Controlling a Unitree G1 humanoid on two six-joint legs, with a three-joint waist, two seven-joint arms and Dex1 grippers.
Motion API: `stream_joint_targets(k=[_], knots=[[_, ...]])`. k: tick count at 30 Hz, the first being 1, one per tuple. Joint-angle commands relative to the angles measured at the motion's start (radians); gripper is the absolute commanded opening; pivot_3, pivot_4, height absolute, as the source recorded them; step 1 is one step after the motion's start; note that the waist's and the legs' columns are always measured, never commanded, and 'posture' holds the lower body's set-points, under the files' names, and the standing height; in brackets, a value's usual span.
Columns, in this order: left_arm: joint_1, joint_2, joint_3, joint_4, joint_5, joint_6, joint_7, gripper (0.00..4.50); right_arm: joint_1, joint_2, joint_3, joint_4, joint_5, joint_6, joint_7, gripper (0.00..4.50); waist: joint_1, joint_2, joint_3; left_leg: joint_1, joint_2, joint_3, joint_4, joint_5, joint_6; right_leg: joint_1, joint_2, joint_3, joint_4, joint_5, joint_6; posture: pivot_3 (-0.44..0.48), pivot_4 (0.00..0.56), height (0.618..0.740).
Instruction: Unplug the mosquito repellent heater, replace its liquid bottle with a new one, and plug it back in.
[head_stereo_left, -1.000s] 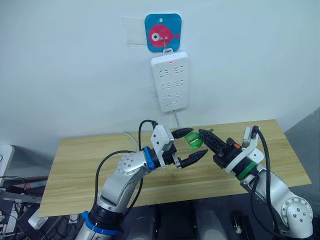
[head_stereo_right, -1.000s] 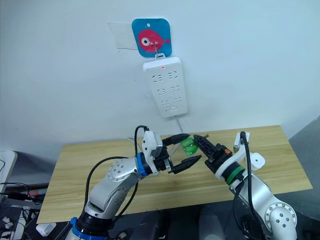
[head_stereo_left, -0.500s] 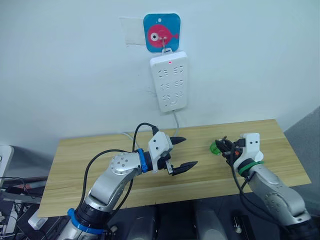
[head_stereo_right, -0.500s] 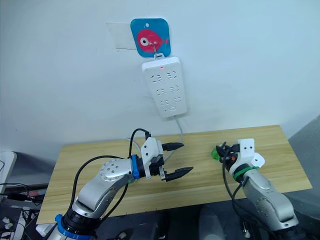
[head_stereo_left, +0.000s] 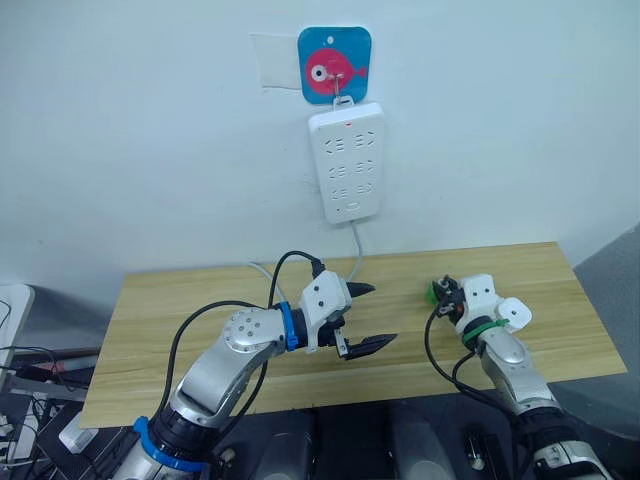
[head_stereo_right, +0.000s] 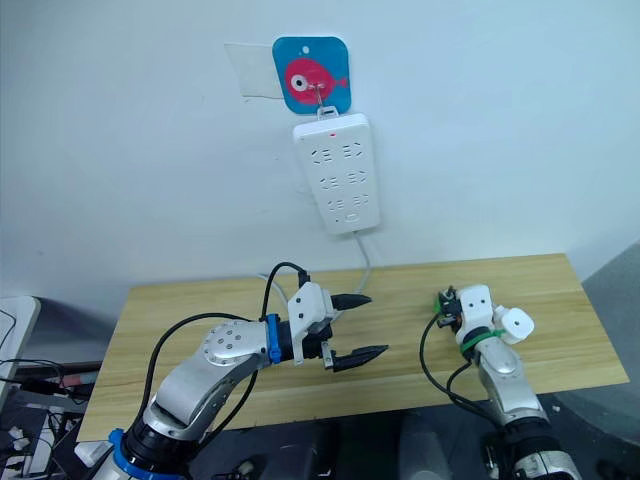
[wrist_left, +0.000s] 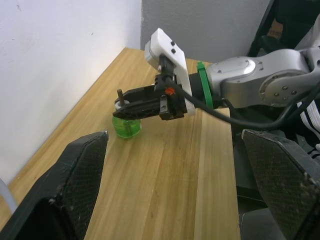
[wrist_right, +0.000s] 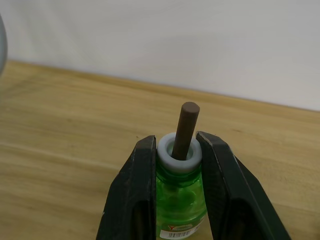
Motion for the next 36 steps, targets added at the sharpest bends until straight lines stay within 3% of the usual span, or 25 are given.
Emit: stream_joint_targets(k=[1,6,16,22,27,32,36], knots=[[0.001,0.000,0.010,-0.043,0.002,-0.008,0.002,4.50,-0.004,0.005,-0.039,0.019,-0.033,-0.046,0.011,0.83,0.001,0.000,0.000,0.000,0.000,0.000,0.000,0.000,0.000,0.000,0.000,0.000,0.000,0.000,0.000,-0.052,0.272,0.740],[-0.005,-0.001,0.007,-0.038,-0.001,-0.013,-0.003,4.50,-0.001,0.021,-0.063,0.030,-0.047,-0.053,0.034,0.83,0.001,0.000,0.000,0.000,0.000,0.000,0.000,0.000,0.000,0.000,0.000,0.000,0.000,0.000,0.000,-0.055,0.271,0.740],[0.004,-0.006,0.020,-0.035,-0.003,0.000,0.003,4.50,0.060,0.033,-0.108,-0.031,-0.029,-0.039,0.092,4.37,0.001,0.000,0.000,0.000,0.000,0.000,0.000,0.000,0.000,0.000,0.000,0.000,0.000,0.000,0.000,-0.057,0.268,0.740],[0.040,-0.009,0.043,-0.036,-0.005,-0.011,0.024,4.50,0.181,0.020,-0.135,-0.212,-0.017,0.056,0.097,4.47,0.003,0.000,0.000,0.000,0.000,-0.001,0.000,0.000,0.000,0.000,0.000,0.000,0.000,0.000,0.000,-0.070,0.268,0.740],[0.173,-0.043,0.128,-0.065,0.000,-0.141,0.090,4.50,0.359,0.001,-0.129,-0.622,0.035,0.316,0.084,4.47,0.003,0.001,0.000,0.000,0.001,-0.002,-0.002,0.000,-0.001,0.000,-0.002,0.001,-0.001,-0.001,-0.001,-0.088,0.269,0.740],[0.279,-0.080,0.210,-0.074,0.013,-0.137,0.211,4.50,0.385,-0.033,-0.057,-0.805,0.037,0.434,0.148,4.47,0.004,0.001,0.000,0.000,0.002,-0.003,-0.001,-0.001,-0.002,0.000,-0.003,-0.001,-0.001,-0.001,-0.001,-0.105,0.268,0.740],[0.387,-0.092,0.263,-0.173,-0.012,-0.089,0.280,4.50,0.321,-0.097,-0.006,-0.898,0.132,0.545,0.294,4.47,0.003,0.000,0.001,0.000,0.001,-0.003,-0.001,-0.001,-0.001,0.000,-0.003,-0.002,-0.002,-0.001,-0.001,-0.090,0.269,0.740]])
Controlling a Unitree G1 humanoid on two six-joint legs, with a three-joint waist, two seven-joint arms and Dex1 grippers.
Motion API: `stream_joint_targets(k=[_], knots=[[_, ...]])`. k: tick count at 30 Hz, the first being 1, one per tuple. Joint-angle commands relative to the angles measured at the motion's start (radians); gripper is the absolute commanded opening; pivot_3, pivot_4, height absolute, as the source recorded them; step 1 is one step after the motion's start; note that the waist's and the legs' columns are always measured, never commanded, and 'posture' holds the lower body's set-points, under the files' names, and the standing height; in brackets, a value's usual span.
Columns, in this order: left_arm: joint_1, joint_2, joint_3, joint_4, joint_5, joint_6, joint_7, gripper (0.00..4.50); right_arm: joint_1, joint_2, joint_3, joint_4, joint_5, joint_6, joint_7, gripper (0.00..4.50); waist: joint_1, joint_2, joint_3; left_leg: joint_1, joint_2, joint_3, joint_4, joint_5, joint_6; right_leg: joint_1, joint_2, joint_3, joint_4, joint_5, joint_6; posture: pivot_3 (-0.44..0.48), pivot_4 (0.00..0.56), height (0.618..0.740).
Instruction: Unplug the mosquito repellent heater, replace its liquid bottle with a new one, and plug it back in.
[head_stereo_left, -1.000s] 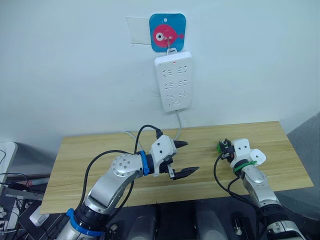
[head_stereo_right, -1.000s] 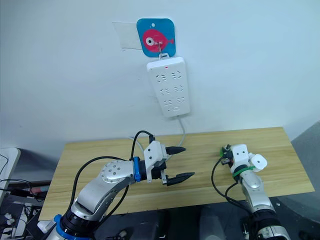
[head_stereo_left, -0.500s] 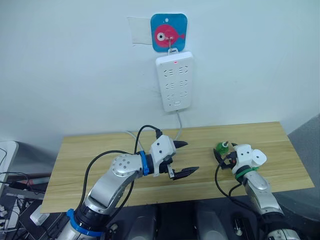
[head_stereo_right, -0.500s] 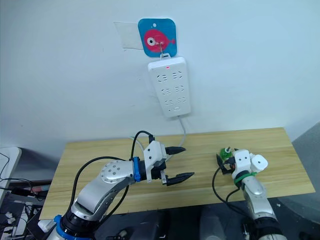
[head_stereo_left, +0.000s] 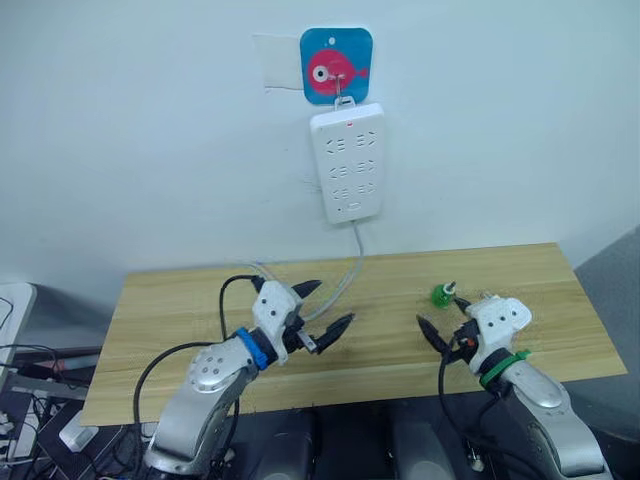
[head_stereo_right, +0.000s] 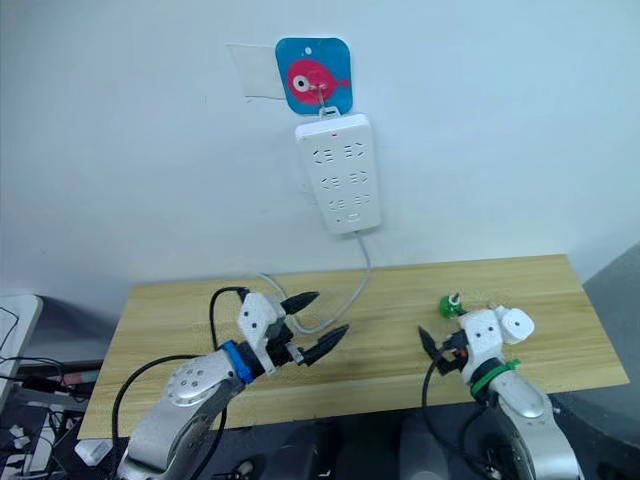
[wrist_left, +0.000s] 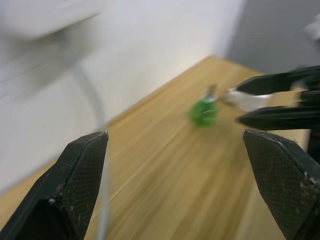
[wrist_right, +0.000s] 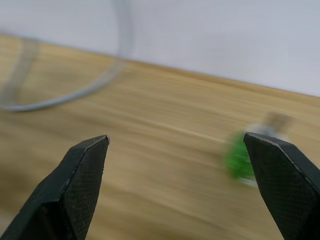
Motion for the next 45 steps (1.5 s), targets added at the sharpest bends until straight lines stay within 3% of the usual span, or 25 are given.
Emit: stream_joint_targets(k=[1,6,10,15,20,23,28,42,45], knots=[[0.092,-0.004,0.044,-0.126,-0.020,0.003,0.046,4.50,-0.065,-0.045,0.031,-0.102,0.080,0.059,0.122,4.47,0.001,0.000,0.000,0.000,0.000,0.000,0.000,0.000,0.000,0.000,0.000,0.000,0.000,0.000,0.000,-0.082,0.268,0.740],[0.294,-0.026,0.083,-0.150,0.071,-0.146,0.116,4.50,-0.164,-0.108,0.087,-0.141,0.178,0.108,0.310,4.47,0.007,-0.001,0.001,0.000,0.001,-0.001,0.000,0.000,0.000,0.001,-0.001,-0.002,-0.001,0.000,-0.001,-0.043,0.267,0.740],[0.441,-0.142,0.153,-0.095,0.106,-0.252,0.250,4.50,-0.266,-0.131,0.157,-0.117,0.181,0.108,0.413,4.47,0.019,-0.004,0.003,0.000,0.001,-0.001,0.000,0.000,0.000,0.003,-0.003,-0.002,-0.003,-0.001,-0.002,0.000,0.268,0.740],[0.507,-0.219,0.183,0.041,0.141,-0.390,0.297,4.50,-0.382,-0.082,0.237,-0.044,0.140,0.076,0.453,4.47,0.043,-0.007,0.004,0.000,0.001,-0.003,0.000,0.000,0.000,0.004,-0.004,-0.003,-0.003,-0.003,-0.003,0.035,0.272,0.740],[0.408,-0.269,0.187,0.241,0.178,-0.490,0.342,4.50,-0.436,-0.060,0.264,-0.023,0.176,0.127,0.505,4.47,0.071,-0.008,0.005,0.000,0.000,-0.004,0.000,0.000,0.000,-0.001,-0.004,-0.006,-0.003,-0.002,-0.001,0.053,0.267,0.740],[0.257,-0.282,0.181,0.498,0.218,-0.593,0.356,4.50,-0.493,-0.028,0.273,0.030,0.165,0.132,0.510,4.47,0.077,-0.008,0.005,0.000,-0.001,-0.004,0.001,0.000,-0.001,-0.001,-0.004,-0.007,-0.003,-0.002,-0.001,0.045,0.268,0.740],[0.138,-0.288,0.148,0.683,0.225,-0.687,0.321,4.50,-0.520,-0.028,0.290,0.050,0.133,0.116,0.538,4.47,0.074,-0.010,0.005,0.000,-0.002,-0.005,0.001,0.000,-0.002,-0.002,-0.003,-0.006,-0.002,-0.001,0.000,0.019,0.276,0.740],[0.046,-0.247,0.112,0.886,0.316,-0.842,0.338,4.50,-0.521,-0.034,0.280,0.008,0.139,0.185,0.515,4.47,0.057,-0.010,0.008,0.000,-0.001,-0.006,0.000,-0.001,-0.003,-0.002,-0.004,-0.007,-0.001,-0.001,-0.001,-0.016,0.297,0.740],[-0.025,-0.239,0.121,0.984,0.335,-0.897,0.364,4.50,-0.534,-0.037,0.268,0.013,0.147,0.207,0.513,4.47,0.056,-0.011,0.011,0.000,-0.002,-0.006,0.000,-0.001,-0.003,-0.002,-0.004,-0.007,-0.002,-0.001,-0.001,-0.025,0.302,0.740]])
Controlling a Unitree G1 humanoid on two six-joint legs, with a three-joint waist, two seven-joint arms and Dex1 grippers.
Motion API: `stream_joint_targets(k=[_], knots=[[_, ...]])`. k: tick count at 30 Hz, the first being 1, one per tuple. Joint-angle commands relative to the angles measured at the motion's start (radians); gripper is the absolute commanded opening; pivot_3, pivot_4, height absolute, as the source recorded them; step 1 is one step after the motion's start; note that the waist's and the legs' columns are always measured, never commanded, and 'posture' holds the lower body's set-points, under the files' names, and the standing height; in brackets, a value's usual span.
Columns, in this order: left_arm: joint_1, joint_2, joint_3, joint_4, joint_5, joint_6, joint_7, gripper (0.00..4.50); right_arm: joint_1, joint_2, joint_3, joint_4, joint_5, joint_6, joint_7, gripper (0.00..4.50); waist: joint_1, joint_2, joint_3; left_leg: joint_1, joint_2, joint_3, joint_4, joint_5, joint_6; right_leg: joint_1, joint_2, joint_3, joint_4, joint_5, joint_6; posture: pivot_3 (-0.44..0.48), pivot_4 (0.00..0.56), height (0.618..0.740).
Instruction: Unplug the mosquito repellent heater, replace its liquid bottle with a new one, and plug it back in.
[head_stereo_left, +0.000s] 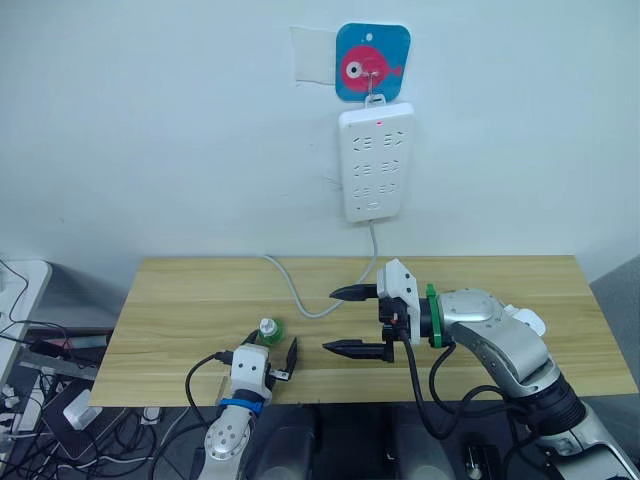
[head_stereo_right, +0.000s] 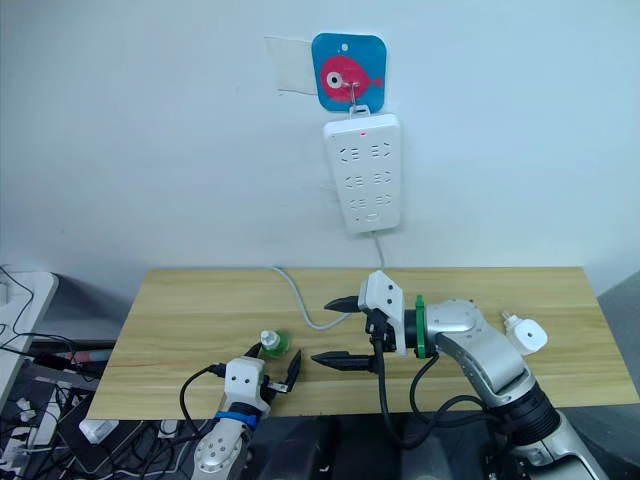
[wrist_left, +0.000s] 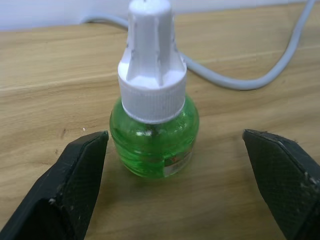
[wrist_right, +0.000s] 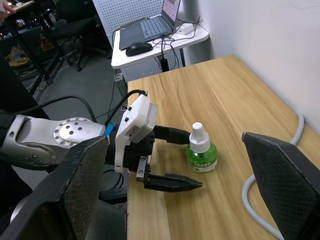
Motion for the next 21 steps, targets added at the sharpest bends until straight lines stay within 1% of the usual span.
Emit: stream_joint_targets(k=[1,5,8,11,12,15,16,17,21], knots=[[-0.065,0.010,0.005,0.093,0.027,-0.081,0.036,4.50,-0.017,-0.001,-0.026,-0.032,0.021,0.023,-0.006,4.47,0.000,-0.001,0.003,0.000,0.000,0.000,0.000,0.000,0.000,0.000,0.000,-0.001,0.000,0.000,0.000,-0.026,0.303,0.740],[-0.120,0.019,0.022,0.184,0.036,-0.126,0.081,4.50,-0.030,0.003,-0.040,-0.035,0.032,0.051,-0.018,4.47,-0.008,-0.002,0.005,0.000,0.000,0.000,0.000,0.000,0.000,0.000,0.000,0.000,0.000,0.000,0.000,-0.043,0.304,0.740],[-0.136,0.016,0.024,0.218,0.023,-0.147,0.080,4.50,-0.035,0.003,-0.048,-0.037,0.037,0.064,-0.022,4.47,-0.010,-0.002,0.006,0.000,0.000,0.000,0.000,0.000,0.000,0.000,0.000,0.000,0.000,0.000,0.000,-0.051,0.307,0.740],[-0.130,0.006,0.024,0.226,0.013,-0.157,0.075,3.91,-0.039,0.000,-0.056,-0.038,0.039,0.074,-0.020,4.50,-0.013,-0.002,0.008,0.000,0.000,0.000,-0.001,0.000,0.000,0.000,0.000,0.000,0.000,0.000,0.000,-0.056,0.308,0.740],[-0.123,0.004,0.021,0.225,0.013,-0.161,0.073,3.63,-0.041,0.000,-0.060,-0.038,0.040,0.078,-0.021,4.50,-0.014,-0.002,0.009,0.000,0.000,0.000,-0.001,0.000,0.000,0.000,0.000,0.000,0.000,0.000,0.000,-0.058,0.309,0.740],[-0.101,-0.003,0.013,0.218,0.018,-0.172,0.071,2.60,-0.041,0.002,-0.065,-0.041,0.042,0.087,-0.024,4.50,-0.016,-0.002,0.009,0.000,0.000,0.000,-0.001,0.000,0.000,0.000,0.000,0.000,0.000,0.000,0.000,-0.060,0.310,0.740],[-0.095,-0.005,0.012,0.216,0.020,-0.174,0.071,2.33,-0.040,0.002,-0.066,-0.044,0.043,0.089,-0.024,4.50,-0.018,-0.002,0.009,0.000,0.000,0.000,-0.001,0.000,0.000,0.000,0.000,0.001,0.000,0.000,0.000,-0.059,0.311,0.740],[-0.089,-0.006,0.011,0.214,0.022,-0.175,0.073,2.27,-0.040,0.002,-0.066,-0.043,0.042,0.089,-0.023,4.50,-0.020,-0.001,0.009,0.000,0.000,0.000,-0.001,0.000,0.000,0.000,0.000,0.000,0.000,0.000,0.000,-0.059,0.311,0.740],[-0.072,-0.003,0.002,0.184,0.045,-0.160,0.082,2.27,-0.039,-0.012,-0.056,-0.031,0.016,0.083,-0.025,4.50,-0.022,-0.001,0.012,0.000,0.000,0.000,-0.001,0.000,0.000,0.000,-0.001,0.000,0.000,0.000,0.000,-0.050,0.313,0.740]])
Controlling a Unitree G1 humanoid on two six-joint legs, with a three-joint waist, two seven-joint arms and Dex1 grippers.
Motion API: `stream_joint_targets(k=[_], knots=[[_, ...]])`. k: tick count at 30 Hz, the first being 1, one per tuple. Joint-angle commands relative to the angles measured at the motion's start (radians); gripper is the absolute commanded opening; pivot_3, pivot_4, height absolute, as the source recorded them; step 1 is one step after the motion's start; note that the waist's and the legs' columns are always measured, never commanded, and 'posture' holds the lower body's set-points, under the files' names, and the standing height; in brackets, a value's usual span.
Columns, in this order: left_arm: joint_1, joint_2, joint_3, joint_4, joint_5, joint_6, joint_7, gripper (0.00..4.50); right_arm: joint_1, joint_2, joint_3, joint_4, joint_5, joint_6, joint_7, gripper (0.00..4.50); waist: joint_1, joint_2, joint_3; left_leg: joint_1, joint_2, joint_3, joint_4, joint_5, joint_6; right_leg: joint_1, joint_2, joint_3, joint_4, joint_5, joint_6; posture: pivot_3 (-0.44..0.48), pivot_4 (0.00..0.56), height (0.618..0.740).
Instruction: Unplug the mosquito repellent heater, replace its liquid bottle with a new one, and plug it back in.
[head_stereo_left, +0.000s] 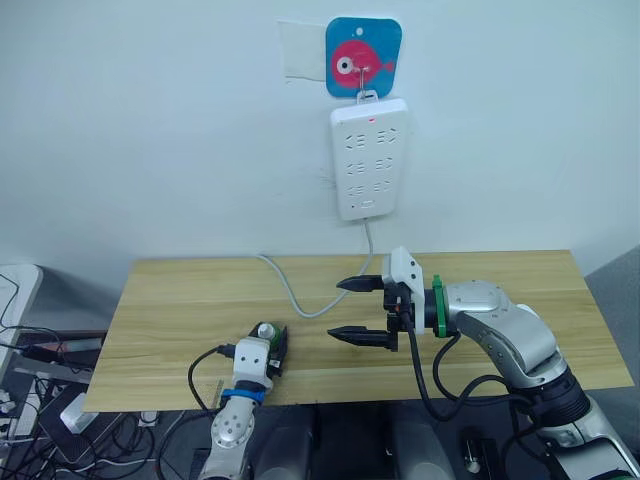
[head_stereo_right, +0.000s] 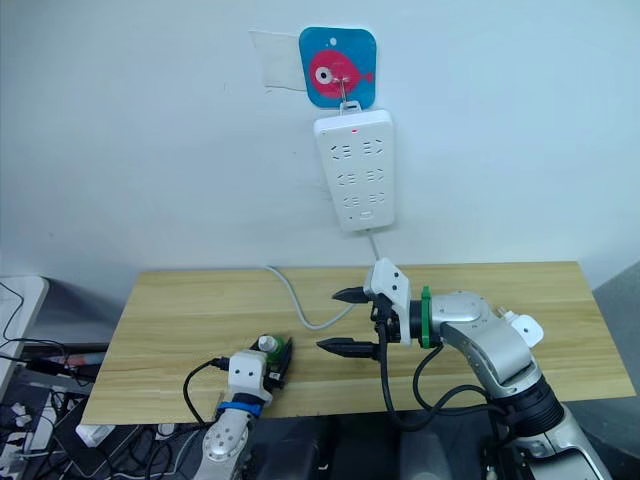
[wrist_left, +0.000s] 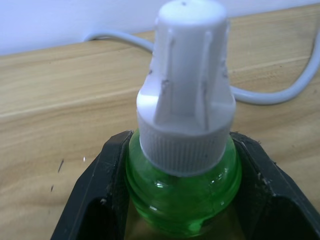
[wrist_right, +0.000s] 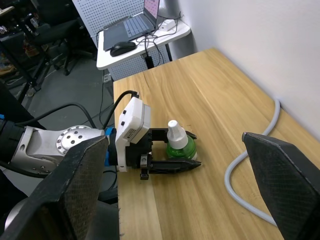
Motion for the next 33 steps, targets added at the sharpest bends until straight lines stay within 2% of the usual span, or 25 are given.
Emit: stream_joint_targets(k=[1,5,8,12,15,19,27,30,33], knots=[[0.026,0.009,-0.023,-0.057,0.028,0.033,0.005,2.27,-0.006,-0.021,0.000,-0.019,-0.033,-0.023,-0.012,4.50,-0.001,0.000,0.002,0.000,0.000,0.000,0.000,0.000,0.000,0.000,0.000,0.000,0.000,0.000,0.000,-0.050,0.313,0.740],[0.017,0.053,-0.070,-0.250,0.033,0.156,-0.079,2.27,-0.004,-0.024,0.002,0.002,-0.067,-0.057,-0.018,4.50,-0.002,0.000,0.008,0.000,0.000,0.000,0.000,0.000,0.000,0.000,0.000,-0.001,0.000,0.000,0.000,-0.029,0.316,0.740],[-0.029,0.137,-0.120,-0.520,-0.066,0.346,-0.261,2.27,-0.002,0.013,-0.008,0.012,-0.071,-0.065,-0.056,4.50,-0.002,0.000,0.011,-0.002,0.000,0.000,0.000,0.000,-0.001,0.000,0.001,-0.001,0.002,0.000,0.000,-0.011,0.310,0.740],[-0.103,0.243,-0.165,-0.719,-0.153,0.587,-0.435,2.27,-0.001,0.091,0.000,0.034,-0.123,-0.096,-0.158,4.50,-0.007,0.001,0.012,-0.003,0.001,-0.001,0.000,0.001,-0.002,0.000,0.002,0.000,0.002,0.000,-0.001,-0.016,0.302,0.740],[-0.164,0.292,-0.182,-0.783,-0.199,0.727,-0.513,2.27,0.002,0.146,0.014,0.036,-0.154,-0.106,-0.216,4.50,-0.015,0.001,0.012,-0.003,0.000,0.000,-0.001,0.001,-0.002,0.000,0.004,0.001,0.002,0.000,-0.001,-0.032,0.294,0.740],[-0.236,0.302,-0.202,-0.839,-0.240,0.847,-0.572,2.27,0.015,0.207,0.015,0.020,-0.164,-0.099,-0.282,4.50,-0.017,0.002,0.012,-0.003,0.001,0.000,-0.001,0.003,-0.005,-0.002,0.006,0.002,0.002,0.000,-0.001,-0.057,0.285,0.740],[-0.227,0.299,-0.223,-0.898,-0.259,0.913,-0.614,2.27,0.049,0.235,0.010,0.012,-0.185,-0.108,-0.345,4.50,-0.020,0.002,0.012,-0.003,0.001,0.000,-0.002,0.004,-0.007,-0.002,0.006,0.003,0.002,0.001,-0.001,-0.087,0.268,0.740],[-0.218,0.308,-0.218,-0.899,-0.252,0.907,-0.627,2.27,0.054,0.240,0.000,0.006,-0.174,-0.107,-0.351,3.90,-0.020,0.002,0.012,-0.003,0.001,0.000,-0.002,0.004,-0.007,-0.002,0.006,0.003,0.002,0.001,-0.001,-0.091,0.263,0.740],[-0.220,0.312,-0.207,-0.890,-0.255,0.908,-0.636,2.27,0.061,0.237,-0.005,-0.010,-0.156,-0.103,-0.342,2.82,-0.020,0.002,0.012,-0.003,0.001,0.000,-0.002,0.004,-0.006,-0.002,0.006,0.002,0.002,0.001,-0.002,-0.090,0.258,0.740]])
